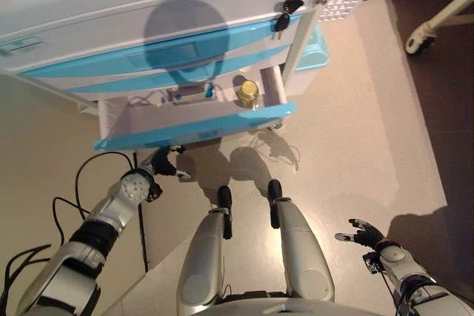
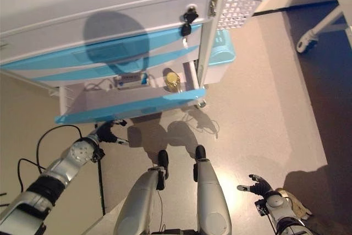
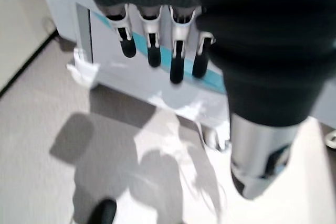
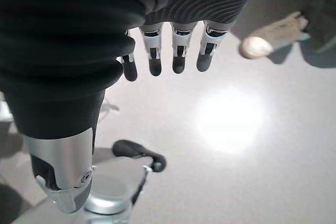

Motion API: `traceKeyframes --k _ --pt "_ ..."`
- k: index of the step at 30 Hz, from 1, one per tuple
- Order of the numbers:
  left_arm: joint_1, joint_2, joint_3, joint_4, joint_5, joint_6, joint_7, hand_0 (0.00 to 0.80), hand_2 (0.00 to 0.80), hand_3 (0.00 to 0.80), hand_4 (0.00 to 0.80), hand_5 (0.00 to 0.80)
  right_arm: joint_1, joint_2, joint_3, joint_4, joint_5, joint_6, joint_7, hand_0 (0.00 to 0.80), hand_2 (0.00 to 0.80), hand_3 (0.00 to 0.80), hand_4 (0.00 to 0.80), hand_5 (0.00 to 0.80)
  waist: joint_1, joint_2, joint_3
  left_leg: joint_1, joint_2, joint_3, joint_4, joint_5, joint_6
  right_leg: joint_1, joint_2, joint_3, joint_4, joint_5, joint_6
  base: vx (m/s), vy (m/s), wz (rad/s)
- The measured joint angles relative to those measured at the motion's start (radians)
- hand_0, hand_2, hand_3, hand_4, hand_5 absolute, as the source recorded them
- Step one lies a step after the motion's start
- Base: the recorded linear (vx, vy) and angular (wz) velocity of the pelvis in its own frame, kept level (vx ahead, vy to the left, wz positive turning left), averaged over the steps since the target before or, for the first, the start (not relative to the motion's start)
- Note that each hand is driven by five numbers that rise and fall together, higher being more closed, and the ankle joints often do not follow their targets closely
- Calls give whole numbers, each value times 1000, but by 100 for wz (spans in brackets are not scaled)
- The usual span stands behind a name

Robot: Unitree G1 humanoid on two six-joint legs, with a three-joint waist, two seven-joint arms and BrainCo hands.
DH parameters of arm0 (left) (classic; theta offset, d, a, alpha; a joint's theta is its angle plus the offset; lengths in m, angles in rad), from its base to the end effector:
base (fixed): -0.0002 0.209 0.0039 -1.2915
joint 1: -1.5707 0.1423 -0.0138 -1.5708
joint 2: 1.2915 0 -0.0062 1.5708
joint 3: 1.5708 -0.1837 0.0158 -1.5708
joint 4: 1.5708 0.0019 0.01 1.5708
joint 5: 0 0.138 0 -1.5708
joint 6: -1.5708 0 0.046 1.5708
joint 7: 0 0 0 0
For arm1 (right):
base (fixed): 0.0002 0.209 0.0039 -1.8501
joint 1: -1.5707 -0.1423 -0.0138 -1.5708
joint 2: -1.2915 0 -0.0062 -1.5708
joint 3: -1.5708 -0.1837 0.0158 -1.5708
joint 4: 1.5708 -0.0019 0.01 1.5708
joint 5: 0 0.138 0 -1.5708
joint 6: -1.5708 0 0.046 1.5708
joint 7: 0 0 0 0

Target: Open the drawer and pick up the medicine

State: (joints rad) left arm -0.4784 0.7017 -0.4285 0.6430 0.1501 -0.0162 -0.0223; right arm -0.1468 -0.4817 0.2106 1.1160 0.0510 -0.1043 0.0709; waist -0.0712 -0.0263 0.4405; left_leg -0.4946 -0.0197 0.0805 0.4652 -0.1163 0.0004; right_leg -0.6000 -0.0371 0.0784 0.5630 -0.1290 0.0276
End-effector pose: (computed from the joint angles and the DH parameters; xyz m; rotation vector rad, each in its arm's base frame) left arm 0.2756 0.2632 0.0650 1.0004 0.2625 -0.1522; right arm 0.1458 -0.2888 -0.0648 -0.4771 0.9017 -0.0186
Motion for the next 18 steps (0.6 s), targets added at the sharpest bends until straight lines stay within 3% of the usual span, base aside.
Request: traceKeyframes --k 2,3,8,18 --pt "-57 8 -9 43 35 9 28 0 0 0 0 0 4 1 15 -4 0 0 3 0 0 0 0 0 -3 -8 -4 -18 7 7 26 -13 0 -14 5 5 8 0 1 -5 28 -27" --pt "-83 28 -8 55 35 11 59 0 0 0 0 0 5 11 30 -9 0 -1 6 0 0 0 0 0 2 -29 -15 -31 16 25 37 -21 -1 -35 14 20 11 6 1 2 23 -34" --pt "-127 50 2 92 34 11 134 0 0 0 0 0 12 58 43 -9 0 -2 7 0 0 0 0 0 -19 -59 -33 -40 28 31 50 -38 -3 -42 26 28 -6 20 1 5 32 -22" --pt "-136 61 17 127 19 8 139 0 0 0 0 0 16 69 60 -6 0 -2 11 0 0 0 0 0 -24 -65 -37 -40 38 67 31 -37 1 -38 36 54 -68 61 7 3 27 -13"
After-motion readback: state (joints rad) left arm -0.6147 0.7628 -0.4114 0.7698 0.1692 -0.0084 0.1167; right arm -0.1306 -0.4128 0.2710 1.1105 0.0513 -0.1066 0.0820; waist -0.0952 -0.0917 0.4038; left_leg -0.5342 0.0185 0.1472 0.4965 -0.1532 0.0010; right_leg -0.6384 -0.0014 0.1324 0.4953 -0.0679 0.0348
